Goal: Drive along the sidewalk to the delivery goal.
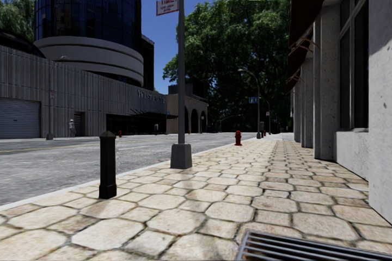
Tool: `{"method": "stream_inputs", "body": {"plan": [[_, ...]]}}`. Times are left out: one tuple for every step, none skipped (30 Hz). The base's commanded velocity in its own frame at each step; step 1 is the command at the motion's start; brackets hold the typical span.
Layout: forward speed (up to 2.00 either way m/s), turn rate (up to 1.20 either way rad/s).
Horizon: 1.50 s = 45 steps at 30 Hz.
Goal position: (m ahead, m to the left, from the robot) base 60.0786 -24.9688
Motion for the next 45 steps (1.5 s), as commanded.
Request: {"method": "stream_inputs", "body": {"plan": [[2.00, -0.85], [2.00, -0.96], [2.00, -1.00], [2.00, -1.00], [2.00, -0.58], [2.00, 0.00], [2.00, 0.00], [2.00, 0.00], [2.00, 0.00], [2.00, 0.00], [2.00, 0.00], [2.00, -0.14], [2.00, -0.60], [2.00, -0.99], [2.00, -1.04], [2.00, -1.05], [2.00, -0.60], [2.00, 0.00], [2.00, 0.00], [2.00, 0.00], [2.00, 0.00], [2.00, 0.00], [2.00, 0.00], [2.00, 0.00], [2.00, 0.00], [2.00, 0.00], [2.00, 0.00], [2.00, 0.00], [2.00, 0.00], [2.00, 0.00], [2.00, 0.00], [2.00, 0.00], [2.00, 0.00], [2.00, -0.24], [2.00, -0.24], [2.00, -1.01], [2.00, -1.20], [2.00, -1.20], [2.00, -1.20], [2.00, -1.20], [2.00, -1.20], [2.00, 0.00], [2.00, 0.00], [2.00, 0.00], [2.00, 0.00]]}}
